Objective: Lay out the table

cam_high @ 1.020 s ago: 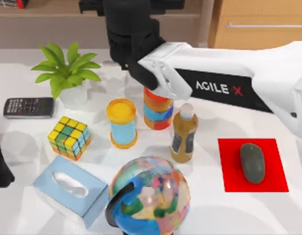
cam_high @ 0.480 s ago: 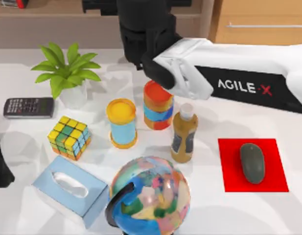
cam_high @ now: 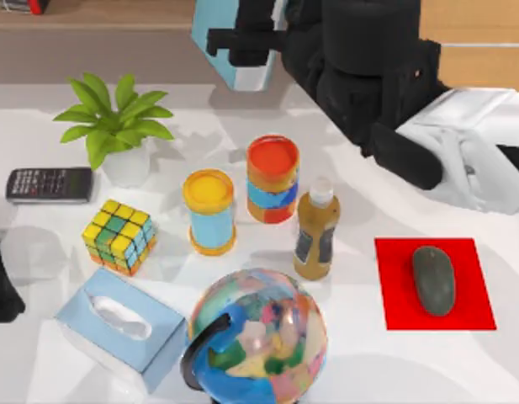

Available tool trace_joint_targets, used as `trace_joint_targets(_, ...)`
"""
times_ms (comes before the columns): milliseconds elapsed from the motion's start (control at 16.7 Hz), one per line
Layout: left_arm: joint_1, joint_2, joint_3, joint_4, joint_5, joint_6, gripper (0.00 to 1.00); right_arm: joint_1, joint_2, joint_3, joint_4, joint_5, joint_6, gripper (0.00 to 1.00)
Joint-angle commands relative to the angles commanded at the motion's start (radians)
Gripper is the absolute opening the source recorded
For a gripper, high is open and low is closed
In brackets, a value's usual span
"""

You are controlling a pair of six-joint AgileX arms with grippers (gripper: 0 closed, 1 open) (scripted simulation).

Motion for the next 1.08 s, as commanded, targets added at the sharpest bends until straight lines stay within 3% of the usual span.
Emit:
trace_joint_targets(480,0.0,0.0,0.0,0.0,0.0,0.0,1.0,-0.235,-0.38,-0.435,-0.011,-0.406,0.404,0.0)
trace_joint_targets(780,0.0,0.0,0.0,0.0,0.0,0.0,1.0,-0.534,-0.395,-0.575,0.029,-0.579,0.654,0.0)
trace_joint_targets(1080,0.0,0.0,0.0,0.0,0.0,0.0,1.0,-0.877,-0.266,-0.572,0.107,-0.684,0.864,0.0)
